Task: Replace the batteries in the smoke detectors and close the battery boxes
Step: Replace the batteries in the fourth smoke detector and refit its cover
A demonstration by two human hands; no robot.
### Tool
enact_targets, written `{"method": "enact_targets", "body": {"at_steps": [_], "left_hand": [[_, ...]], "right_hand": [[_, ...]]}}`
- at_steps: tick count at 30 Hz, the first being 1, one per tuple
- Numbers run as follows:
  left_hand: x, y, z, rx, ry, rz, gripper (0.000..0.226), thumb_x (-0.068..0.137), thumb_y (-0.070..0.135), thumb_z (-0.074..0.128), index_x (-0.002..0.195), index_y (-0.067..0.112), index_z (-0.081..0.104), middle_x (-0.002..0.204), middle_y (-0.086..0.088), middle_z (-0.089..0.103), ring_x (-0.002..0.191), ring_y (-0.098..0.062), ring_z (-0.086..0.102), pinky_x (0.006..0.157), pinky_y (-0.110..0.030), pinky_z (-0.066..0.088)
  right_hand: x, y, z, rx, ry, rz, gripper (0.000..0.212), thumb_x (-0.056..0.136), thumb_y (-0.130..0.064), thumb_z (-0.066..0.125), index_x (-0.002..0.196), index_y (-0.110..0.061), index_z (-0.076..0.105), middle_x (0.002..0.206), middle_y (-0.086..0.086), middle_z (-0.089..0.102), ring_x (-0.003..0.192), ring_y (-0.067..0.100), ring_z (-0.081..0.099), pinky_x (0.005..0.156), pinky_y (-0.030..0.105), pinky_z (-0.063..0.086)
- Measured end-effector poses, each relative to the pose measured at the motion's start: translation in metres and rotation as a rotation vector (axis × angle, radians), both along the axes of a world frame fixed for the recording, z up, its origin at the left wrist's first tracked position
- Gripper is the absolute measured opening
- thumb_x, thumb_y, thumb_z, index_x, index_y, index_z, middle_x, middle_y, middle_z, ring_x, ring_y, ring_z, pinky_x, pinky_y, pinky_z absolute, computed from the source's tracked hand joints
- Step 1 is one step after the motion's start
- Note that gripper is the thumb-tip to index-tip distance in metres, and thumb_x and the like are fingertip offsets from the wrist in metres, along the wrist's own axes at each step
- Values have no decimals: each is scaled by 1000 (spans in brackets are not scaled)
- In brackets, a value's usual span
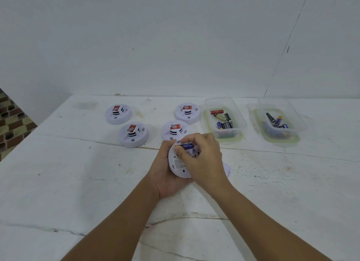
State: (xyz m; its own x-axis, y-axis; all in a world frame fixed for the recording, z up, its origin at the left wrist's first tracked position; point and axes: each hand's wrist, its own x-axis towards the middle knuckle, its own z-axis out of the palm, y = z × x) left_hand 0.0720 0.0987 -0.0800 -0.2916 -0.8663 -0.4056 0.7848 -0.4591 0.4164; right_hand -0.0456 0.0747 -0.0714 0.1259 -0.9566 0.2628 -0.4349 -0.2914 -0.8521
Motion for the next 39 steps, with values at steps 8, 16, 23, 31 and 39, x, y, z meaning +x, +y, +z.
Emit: {"method": "enact_targets", "body": {"at_steps": [8, 16, 23, 31, 39], "left_hand": [[-1, 0, 0, 5, 7, 24, 57, 96, 45, 57, 142, 12, 60, 130, -18, 65, 110, -32, 67, 86, -47, 61], [-2, 2, 2, -24, 24, 42, 48, 96, 44, 54, 118, 6, 73, 120, -20, 71, 98, -34, 74, 83, -47, 62], [-1, 0, 0, -49, -39, 46, 52, 96, 44, 54, 134, 10, 64, 132, -19, 66, 111, -35, 67, 98, -50, 53], [0, -18, 26, -87, -37, 157, 50, 99, 43, 55, 135, 10, 66, 144, -22, 59, 128, -39, 56, 111, -56, 45], [-12, -49, 39, -106, -133, 136, 53, 97, 43, 59, 142, 14, 64, 137, -19, 63, 120, -42, 60, 116, -56, 40]], "right_hand": [[2, -4, 9, 397, -78, -94, 65, 68, -53, 89, 115, -40, 46, 121, -2, 42, 122, 23, 41, 99, 49, 51], [5, -9, 11, 527, -190, -12, 78, 33, -75, 81, 98, -54, 43, 120, 0, 54, 118, 29, 58, 90, 51, 59], [-15, -9, 17, 424, -246, 43, 48, 72, -59, 86, 105, -40, 56, 100, -1, 57, 90, 13, 64, 67, 28, 56], [-58, -64, 43, 66, -58, -45, 5, 101, -24, 64, 97, -22, 66, 81, -10, 61, 68, 4, 53, 65, 20, 41], [-78, -126, 52, 69, 444, -18, 15, 98, -11, 58, 102, -21, 70, 89, -7, 67, 84, 16, 61, 70, 29, 47]]}}
